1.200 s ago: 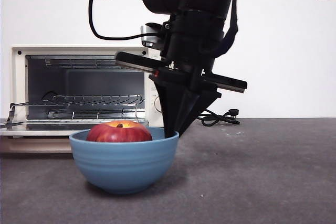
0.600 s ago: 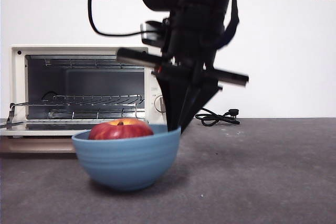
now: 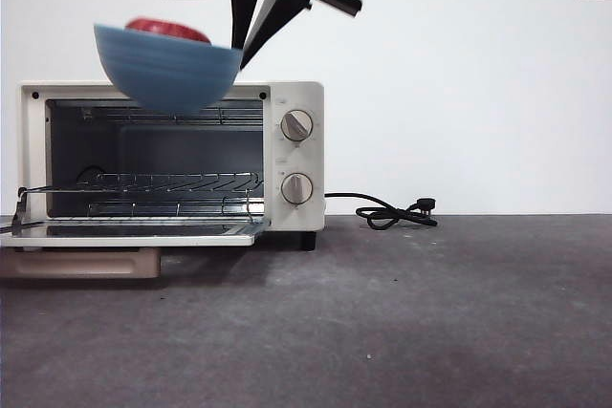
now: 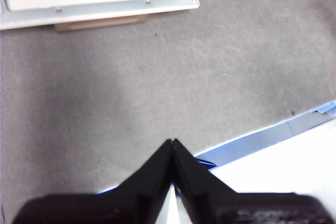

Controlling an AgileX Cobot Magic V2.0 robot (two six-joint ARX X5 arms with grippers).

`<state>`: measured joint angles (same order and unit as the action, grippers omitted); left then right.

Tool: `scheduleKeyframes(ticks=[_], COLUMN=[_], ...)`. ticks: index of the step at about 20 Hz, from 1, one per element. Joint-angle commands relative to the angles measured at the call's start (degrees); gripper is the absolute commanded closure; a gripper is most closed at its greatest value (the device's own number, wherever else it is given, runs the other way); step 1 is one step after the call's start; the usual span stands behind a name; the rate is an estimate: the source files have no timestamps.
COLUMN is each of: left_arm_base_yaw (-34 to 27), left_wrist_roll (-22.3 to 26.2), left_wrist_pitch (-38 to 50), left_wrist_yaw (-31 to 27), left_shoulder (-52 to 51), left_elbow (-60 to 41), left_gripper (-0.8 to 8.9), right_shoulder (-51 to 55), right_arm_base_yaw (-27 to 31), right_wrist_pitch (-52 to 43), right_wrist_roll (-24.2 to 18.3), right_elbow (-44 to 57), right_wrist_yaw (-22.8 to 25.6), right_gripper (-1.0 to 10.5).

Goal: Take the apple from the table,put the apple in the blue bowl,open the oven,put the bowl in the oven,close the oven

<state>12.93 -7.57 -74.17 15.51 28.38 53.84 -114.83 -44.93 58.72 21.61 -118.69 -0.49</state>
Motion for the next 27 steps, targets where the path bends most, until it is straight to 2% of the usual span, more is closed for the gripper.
scheduleKeyframes(ticks=[1,3,6,10,14,16,27], left_arm_base_yaw=[0.1,0.1,0.1,0.1,0.1,0.1,0.1], left_wrist_roll=[0.1,0.1,0.3,1.6,2.1,2.3,2.3], left_wrist_pitch=[0.5,0.5,0.5,0.5,1.0,1.6,1.8], left_wrist_yaw=[-0.1,-0.1,-0.2,-0.5,-0.5,-0.5,-0.5], left_shoulder=[-0.2,-0.2,-0.2,-0.2,-0.1,-0.1,-0.1], left_elbow=[-0.6,-0.6,-0.6,-0.6,-0.6,-0.6,-0.6], left_gripper=[8.18,8.18,8.18,8.18,8.18,8.18,8.18], right_shoulder=[-7.8,-13.7,-20.1,-23.2,-23.9,-23.9,-25.6], right_arm_base_yaw=[0.8,1.7,3.4,5.4,6.2,7.0,8.2], right_wrist_pitch=[3.8,4.9,5.0,4.3,2.7,1.9,1.4], right_wrist_roll=[-0.6,0.6,5.0,9.6,13.4,15.3,17.4], right_elbow=[-10.7,-17.7,-24.3,-25.4,-25.4,-25.4,-25.4], right_wrist_yaw=[-1.0,-3.3,-6.9,-7.0,-3.3,-3.6,-3.1], right_gripper=[9.6,9.6,9.6,9.6,9.6,9.6,9.6])
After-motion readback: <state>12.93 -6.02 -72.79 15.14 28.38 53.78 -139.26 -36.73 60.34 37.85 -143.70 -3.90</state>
